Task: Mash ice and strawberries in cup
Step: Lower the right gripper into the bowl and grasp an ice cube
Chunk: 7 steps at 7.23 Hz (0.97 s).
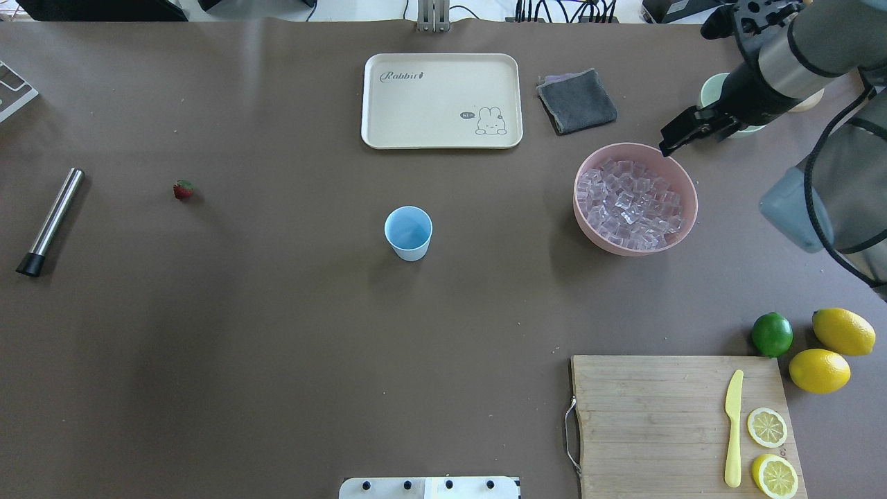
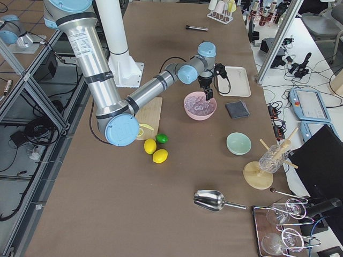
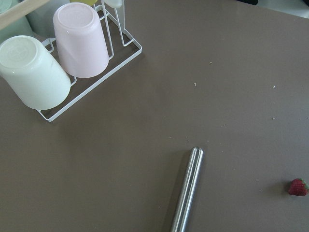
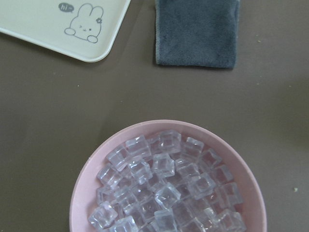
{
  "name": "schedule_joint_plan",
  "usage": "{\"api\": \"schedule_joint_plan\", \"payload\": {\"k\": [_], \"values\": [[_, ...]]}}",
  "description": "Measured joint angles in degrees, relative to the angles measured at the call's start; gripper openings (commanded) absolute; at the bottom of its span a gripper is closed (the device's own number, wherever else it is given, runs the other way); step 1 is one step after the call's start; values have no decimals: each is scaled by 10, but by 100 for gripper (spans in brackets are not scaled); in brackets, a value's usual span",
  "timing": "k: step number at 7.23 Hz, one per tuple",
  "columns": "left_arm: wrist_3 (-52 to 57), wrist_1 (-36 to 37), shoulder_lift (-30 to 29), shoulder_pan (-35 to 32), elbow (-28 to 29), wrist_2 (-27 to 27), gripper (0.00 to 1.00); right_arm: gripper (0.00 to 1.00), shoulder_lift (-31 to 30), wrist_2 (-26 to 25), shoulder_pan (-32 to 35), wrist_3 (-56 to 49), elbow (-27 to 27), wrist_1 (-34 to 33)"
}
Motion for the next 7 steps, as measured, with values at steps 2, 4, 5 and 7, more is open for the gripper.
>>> {"api": "schedule_joint_plan", "payload": {"k": [2,4,5,7], "values": [[0,1,-8,0,4,1,97,99,-6,-30,-45,4,-20,37],[0,1,-10,0,8,1,97,96,-6,-52,-62,-3,-40,45],[0,1,-9,0,9,1,97,95,-5,-57,-64,-7,-63,64],[1,1,-9,0,9,2,97,91,-8,-60,-64,-8,-97,125]]}}
